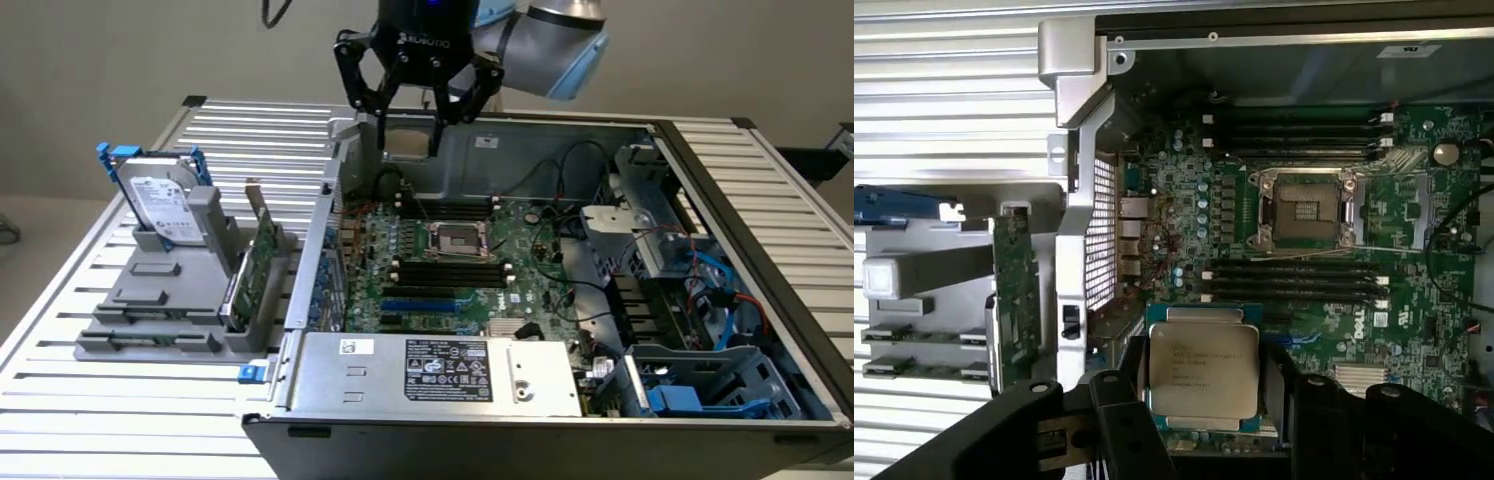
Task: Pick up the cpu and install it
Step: 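Pick up the cpu and move it towards the insertion slot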
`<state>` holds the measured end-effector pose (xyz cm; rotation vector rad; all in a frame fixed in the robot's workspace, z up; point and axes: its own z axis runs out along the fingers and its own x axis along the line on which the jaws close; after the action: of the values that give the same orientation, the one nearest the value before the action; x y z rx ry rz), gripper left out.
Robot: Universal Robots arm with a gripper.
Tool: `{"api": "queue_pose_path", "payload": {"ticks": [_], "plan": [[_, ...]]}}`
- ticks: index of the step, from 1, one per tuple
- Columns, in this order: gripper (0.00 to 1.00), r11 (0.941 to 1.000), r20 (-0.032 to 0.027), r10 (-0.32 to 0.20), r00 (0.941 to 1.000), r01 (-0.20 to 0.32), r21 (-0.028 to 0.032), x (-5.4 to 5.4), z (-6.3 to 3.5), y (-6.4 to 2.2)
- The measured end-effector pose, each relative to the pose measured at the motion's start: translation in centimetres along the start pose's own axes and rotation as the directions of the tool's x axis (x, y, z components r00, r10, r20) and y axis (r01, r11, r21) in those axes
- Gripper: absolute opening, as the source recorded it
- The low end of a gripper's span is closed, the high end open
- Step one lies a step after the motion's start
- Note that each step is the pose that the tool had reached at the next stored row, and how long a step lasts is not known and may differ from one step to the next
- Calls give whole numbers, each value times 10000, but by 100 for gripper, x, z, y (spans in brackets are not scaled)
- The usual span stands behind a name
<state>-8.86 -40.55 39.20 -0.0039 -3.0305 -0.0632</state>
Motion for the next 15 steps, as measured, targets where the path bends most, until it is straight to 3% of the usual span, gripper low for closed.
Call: {"api": "queue_pose_path", "payload": {"ticks": [3,6,15], "plan": [[55,10000,1,-1,10000,1,0,-142,27,26],[55,10000,1,-1,10000,1,-1,-620,128,130],[55,10000,1,0,10000,0,0,-962,260,326]]}}
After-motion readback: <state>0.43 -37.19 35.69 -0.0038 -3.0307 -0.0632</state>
